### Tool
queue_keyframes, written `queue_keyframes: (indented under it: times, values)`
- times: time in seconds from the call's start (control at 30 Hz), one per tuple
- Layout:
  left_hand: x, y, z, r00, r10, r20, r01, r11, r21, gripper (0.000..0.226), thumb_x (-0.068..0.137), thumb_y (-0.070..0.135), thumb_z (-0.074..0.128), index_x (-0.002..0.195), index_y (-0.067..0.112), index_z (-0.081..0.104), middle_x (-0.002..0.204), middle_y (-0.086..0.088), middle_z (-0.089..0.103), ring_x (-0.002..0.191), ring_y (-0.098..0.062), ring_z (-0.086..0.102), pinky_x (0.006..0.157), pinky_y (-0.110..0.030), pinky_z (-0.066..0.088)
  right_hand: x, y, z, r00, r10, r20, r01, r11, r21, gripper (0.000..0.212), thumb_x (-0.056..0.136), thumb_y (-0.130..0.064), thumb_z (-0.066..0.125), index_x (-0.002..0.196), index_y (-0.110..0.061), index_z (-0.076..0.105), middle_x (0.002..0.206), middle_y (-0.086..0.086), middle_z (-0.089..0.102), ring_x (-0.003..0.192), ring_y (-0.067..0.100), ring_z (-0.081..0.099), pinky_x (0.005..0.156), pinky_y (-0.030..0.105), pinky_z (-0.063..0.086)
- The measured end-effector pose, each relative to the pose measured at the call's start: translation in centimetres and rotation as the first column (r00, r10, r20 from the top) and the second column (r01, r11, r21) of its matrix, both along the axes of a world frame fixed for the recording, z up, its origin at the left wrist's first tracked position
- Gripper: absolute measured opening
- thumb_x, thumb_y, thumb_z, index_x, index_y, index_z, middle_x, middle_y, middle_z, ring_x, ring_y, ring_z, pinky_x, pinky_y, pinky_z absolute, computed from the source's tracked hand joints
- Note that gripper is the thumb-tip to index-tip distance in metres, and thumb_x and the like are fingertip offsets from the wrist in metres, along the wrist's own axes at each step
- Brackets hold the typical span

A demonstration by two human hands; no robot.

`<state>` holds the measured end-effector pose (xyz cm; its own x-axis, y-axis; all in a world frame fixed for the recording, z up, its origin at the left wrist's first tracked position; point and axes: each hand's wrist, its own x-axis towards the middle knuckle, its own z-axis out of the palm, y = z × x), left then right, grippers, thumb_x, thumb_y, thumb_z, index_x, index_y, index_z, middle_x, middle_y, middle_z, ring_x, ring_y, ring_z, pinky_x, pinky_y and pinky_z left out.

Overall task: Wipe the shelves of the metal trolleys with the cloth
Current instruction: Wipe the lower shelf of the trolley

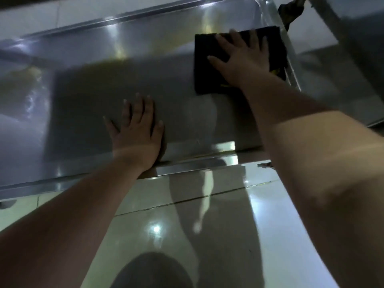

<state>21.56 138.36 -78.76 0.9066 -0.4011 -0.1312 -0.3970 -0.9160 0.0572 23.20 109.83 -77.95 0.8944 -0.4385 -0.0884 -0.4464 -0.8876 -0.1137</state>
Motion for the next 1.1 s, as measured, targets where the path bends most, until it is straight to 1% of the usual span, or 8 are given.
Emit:
queue_keyframes:
  times: [0.2, 0.33, 0.5, 0.63, 0.73, 0.83, 0.97, 1.1]
  values:
    - [0.3, -0.1, -0.2, 1.0, -0.026, 0.009, 0.026, 1.0, 0.006, 0.063, 0.102, 0.046, 0.018, 0.158, 0.029, -0.004, 0.165, 0.006, -0.009, 0.151, -0.024, -0.01, 0.115, -0.066, -0.007, -9.3, 3.2, -0.7, 0.998, 0.021, 0.051, -0.023, 0.999, 0.036, 0.066, 0.093, -0.071, 0.025, 0.153, -0.047, 0.012, 0.165, -0.01, 0.006, 0.15, 0.037, -0.005, 0.119, 0.053, -0.004]
    - [0.5, 0.1, -0.7, 0.999, -0.039, 0.03, 0.04, 0.999, -0.005, 0.063, 0.101, 0.046, 0.018, 0.158, 0.027, -0.002, 0.166, 0.003, -0.004, 0.152, -0.027, -0.006, 0.114, -0.067, -0.007, -14.4, 6.7, -0.7, 1.0, 0.011, -0.008, -0.011, 0.999, 0.035, 0.072, 0.084, -0.075, 0.009, 0.152, -0.051, 0.005, 0.165, -0.012, -0.001, 0.15, 0.036, -0.009, 0.119, 0.052, -0.008]
    - [0.4, 0.4, -0.7, 0.998, -0.047, 0.029, 0.047, 0.999, -0.024, 0.063, 0.1, 0.046, 0.021, 0.158, 0.029, 0.0, 0.166, 0.004, -0.005, 0.152, -0.025, -0.007, 0.115, -0.065, -0.008, -10.7, 3.4, -0.7, 0.999, 0.035, 0.025, -0.035, 0.999, -0.023, 0.063, 0.093, -0.072, 0.025, 0.151, -0.052, 0.01, 0.165, -0.01, 0.005, 0.15, 0.037, -0.004, 0.118, 0.054, -0.005]
    - [0.6, 0.6, -0.5, 0.999, -0.041, 0.02, 0.041, 0.998, -0.037, 0.062, 0.101, 0.047, 0.023, 0.158, 0.033, 0.002, 0.165, 0.007, -0.006, 0.152, -0.022, -0.008, 0.116, -0.063, -0.009, -3.9, -1.8, 0.0, 1.0, -0.03, -0.007, 0.03, 1.0, -0.005, 0.065, 0.095, -0.071, 0.022, 0.154, -0.047, 0.01, 0.165, -0.008, 0.003, 0.15, 0.037, -0.004, 0.119, 0.055, -0.006]
    - [0.8, 0.3, -0.6, 0.999, -0.038, 0.019, 0.038, 0.999, -0.021, 0.062, 0.101, 0.047, 0.021, 0.157, 0.033, -0.001, 0.165, 0.008, -0.008, 0.152, -0.023, -0.009, 0.115, -0.064, -0.007, -1.8, -2.0, -0.1, 0.994, -0.102, -0.042, 0.103, 0.995, 0.01, 0.065, 0.095, -0.07, 0.02, 0.154, -0.045, 0.007, 0.166, -0.006, 0.0, 0.15, 0.039, -0.006, 0.119, 0.056, -0.007]
    - [1.0, 0.2, -0.8, 0.998, -0.052, 0.037, 0.052, 0.999, 0.006, 0.062, 0.101, 0.045, 0.018, 0.158, 0.029, 0.0, 0.165, 0.006, -0.007, 0.152, -0.024, -0.008, 0.114, -0.066, -0.007, -3.8, 1.7, -0.4, 0.992, -0.129, 0.014, 0.129, 0.992, -0.002, 0.065, 0.095, -0.069, 0.021, 0.154, -0.045, 0.011, 0.165, -0.005, 0.005, 0.149, 0.042, -0.003, 0.118, 0.058, -0.005]
    - [1.0, 0.1, -0.6, 0.999, -0.043, 0.034, 0.043, 0.999, 0.003, 0.061, 0.102, 0.044, 0.018, 0.158, 0.028, 0.0, 0.165, 0.005, -0.007, 0.152, -0.024, -0.006, 0.114, -0.065, -0.007, -10.3, 7.3, -0.5, 1.0, -0.015, -0.011, 0.015, 0.999, 0.034, 0.065, 0.094, -0.071, 0.022, 0.153, -0.049, 0.006, 0.165, -0.01, -0.002, 0.149, 0.039, -0.009, 0.118, 0.054, -0.008]
    - [1.0, 0.3, -0.6, 0.997, -0.057, 0.043, 0.057, 0.998, -0.019, 0.061, 0.102, 0.044, 0.02, 0.158, 0.027, 0.002, 0.166, 0.005, -0.003, 0.152, -0.025, -0.004, 0.114, -0.066, -0.005, -14.2, 5.4, -0.2, 0.997, 0.037, -0.075, -0.034, 0.999, 0.037, 0.073, 0.08, -0.074, 0.017, 0.15, -0.055, 0.005, 0.164, -0.014, 0.001, 0.151, 0.031, -0.006, 0.119, 0.046, -0.005]
